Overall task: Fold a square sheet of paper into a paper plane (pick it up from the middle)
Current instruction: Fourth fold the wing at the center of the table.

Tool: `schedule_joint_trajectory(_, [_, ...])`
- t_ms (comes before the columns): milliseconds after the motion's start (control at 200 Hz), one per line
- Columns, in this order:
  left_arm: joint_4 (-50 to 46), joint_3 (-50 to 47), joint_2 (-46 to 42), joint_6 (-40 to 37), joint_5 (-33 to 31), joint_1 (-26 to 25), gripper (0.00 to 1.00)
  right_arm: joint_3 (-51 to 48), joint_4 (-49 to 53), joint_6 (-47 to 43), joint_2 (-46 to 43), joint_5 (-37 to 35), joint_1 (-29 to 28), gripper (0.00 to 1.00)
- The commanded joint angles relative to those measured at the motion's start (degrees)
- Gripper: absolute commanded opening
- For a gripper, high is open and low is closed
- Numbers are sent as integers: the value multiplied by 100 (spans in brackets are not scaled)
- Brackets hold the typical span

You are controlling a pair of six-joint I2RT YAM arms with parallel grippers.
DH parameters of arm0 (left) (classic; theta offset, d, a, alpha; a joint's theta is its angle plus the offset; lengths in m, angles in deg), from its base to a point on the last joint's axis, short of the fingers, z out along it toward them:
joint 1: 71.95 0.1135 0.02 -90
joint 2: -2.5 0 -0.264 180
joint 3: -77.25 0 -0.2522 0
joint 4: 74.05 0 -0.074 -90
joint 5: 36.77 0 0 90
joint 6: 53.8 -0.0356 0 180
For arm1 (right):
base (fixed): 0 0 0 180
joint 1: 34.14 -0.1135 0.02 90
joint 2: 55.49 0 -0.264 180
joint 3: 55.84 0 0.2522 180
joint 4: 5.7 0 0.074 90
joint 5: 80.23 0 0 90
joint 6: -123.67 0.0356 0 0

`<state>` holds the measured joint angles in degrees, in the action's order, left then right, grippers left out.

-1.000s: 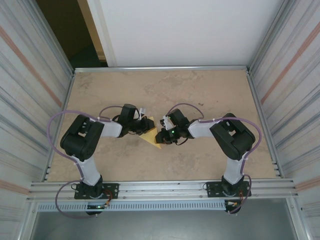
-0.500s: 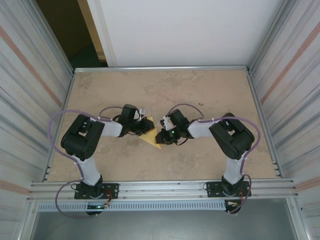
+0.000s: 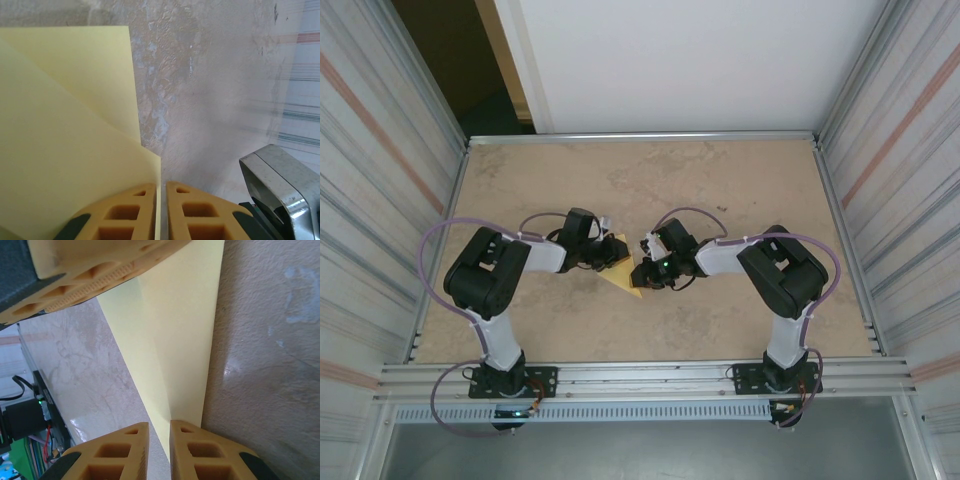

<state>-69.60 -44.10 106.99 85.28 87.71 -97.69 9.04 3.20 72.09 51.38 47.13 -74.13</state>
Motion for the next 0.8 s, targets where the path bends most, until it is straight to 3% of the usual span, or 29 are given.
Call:
schedule_joint_trajectory(0, [-91,113,128,-147,-37,-21,15,109,101,-102,128,-5,39,19])
schedule_joint_trajectory(225, [-122,103,134,-161,-37,-17,15,67,44,-69,2,-18,51,20])
schedule_joint_trajectory(406, [-153,89,81,-197,-47,1,15,-237,-286,207,-926,-265,183,28])
schedule_joint_trajectory(521, [-123,96,97,-180,-18,-1,15,-413,-240,213,-1331,-547,261,28])
schedule_joint_trajectory(797, [-55,95,117,-145,-2,0,15,-137,-3,79,-936,-363,48,21])
